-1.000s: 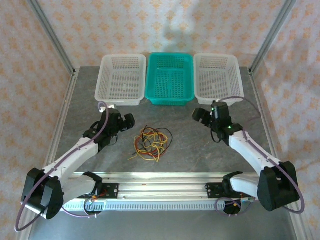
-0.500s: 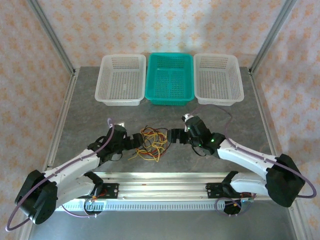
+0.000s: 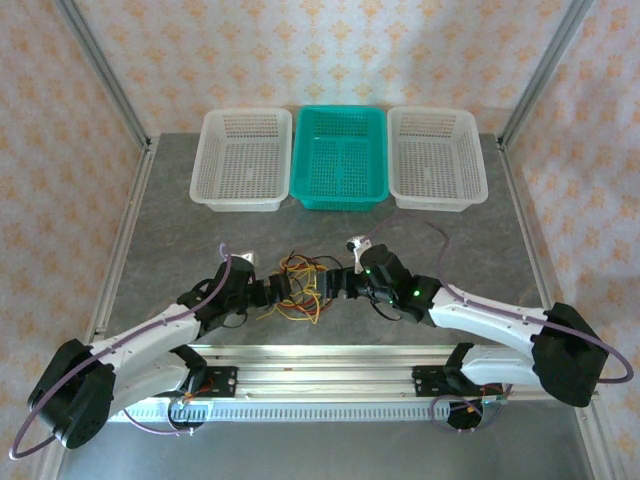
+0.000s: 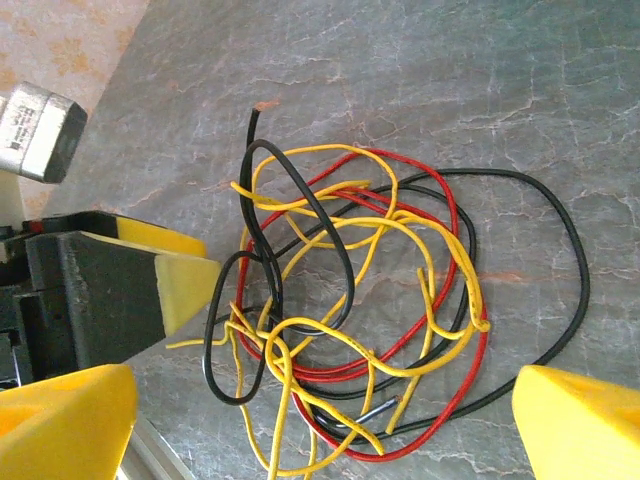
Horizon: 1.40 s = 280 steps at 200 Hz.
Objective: Untangle the cables
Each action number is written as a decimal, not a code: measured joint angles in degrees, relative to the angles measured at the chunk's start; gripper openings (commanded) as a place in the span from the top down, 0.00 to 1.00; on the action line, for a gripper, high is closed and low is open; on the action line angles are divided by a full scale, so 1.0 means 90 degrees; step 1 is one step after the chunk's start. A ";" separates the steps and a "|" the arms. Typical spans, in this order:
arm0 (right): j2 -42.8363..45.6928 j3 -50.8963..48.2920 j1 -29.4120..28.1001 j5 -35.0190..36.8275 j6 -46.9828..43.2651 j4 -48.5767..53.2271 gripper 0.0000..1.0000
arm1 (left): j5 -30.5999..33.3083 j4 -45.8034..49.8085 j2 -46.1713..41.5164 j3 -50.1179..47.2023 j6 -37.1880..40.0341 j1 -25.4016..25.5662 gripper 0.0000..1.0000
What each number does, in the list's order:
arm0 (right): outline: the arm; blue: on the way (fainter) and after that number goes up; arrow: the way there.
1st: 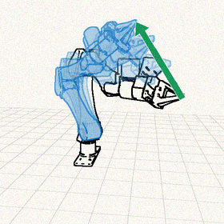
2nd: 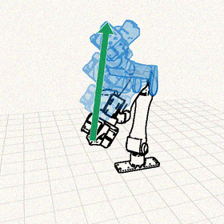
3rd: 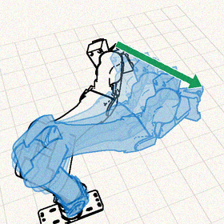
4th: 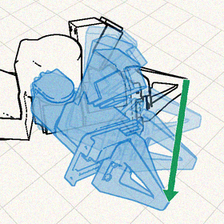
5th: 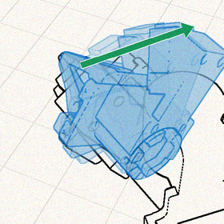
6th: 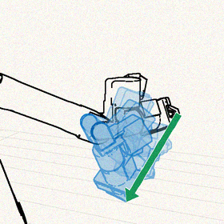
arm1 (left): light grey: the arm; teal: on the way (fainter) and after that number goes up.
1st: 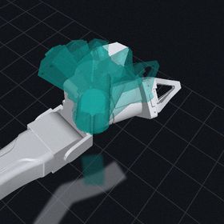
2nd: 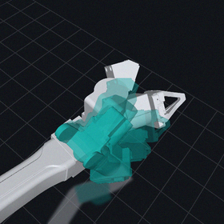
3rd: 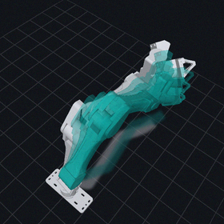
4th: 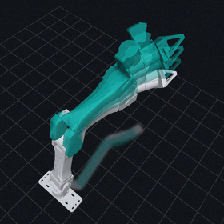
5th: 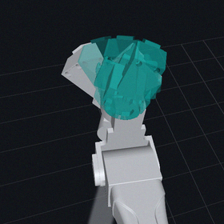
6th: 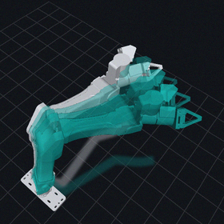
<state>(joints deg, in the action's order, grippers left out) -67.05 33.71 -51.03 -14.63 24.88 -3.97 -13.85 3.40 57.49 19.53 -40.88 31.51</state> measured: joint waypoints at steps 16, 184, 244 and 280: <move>0.0000 -0.0034 0.0000 0.0027 -0.0002 -0.0041 0.03 | -0.0085 -0.0085 0.0051 -0.0024 0.0010 0.0005 0.01; 0.1141 -0.0406 0.0153 0.2708 0.1183 0.0835 0.21 | -0.0192 -0.0826 0.2108 0.0811 -0.0367 0.0692 0.01; 0.1316 -0.0534 0.0641 0.2943 0.1591 0.1360 0.26 | -0.0085 -0.0296 0.3259 0.2018 -0.0602 0.0794 0.01; 0.1333 -0.0534 0.0663 0.3070 0.1608 0.1566 0.26 | -0.0211 -0.0639 0.3461 0.2273 -0.0505 0.0855 0.01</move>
<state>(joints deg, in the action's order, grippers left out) -55.05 28.91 -45.06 12.99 39.35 10.13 -15.75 -2.35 88.64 39.99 -45.43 39.20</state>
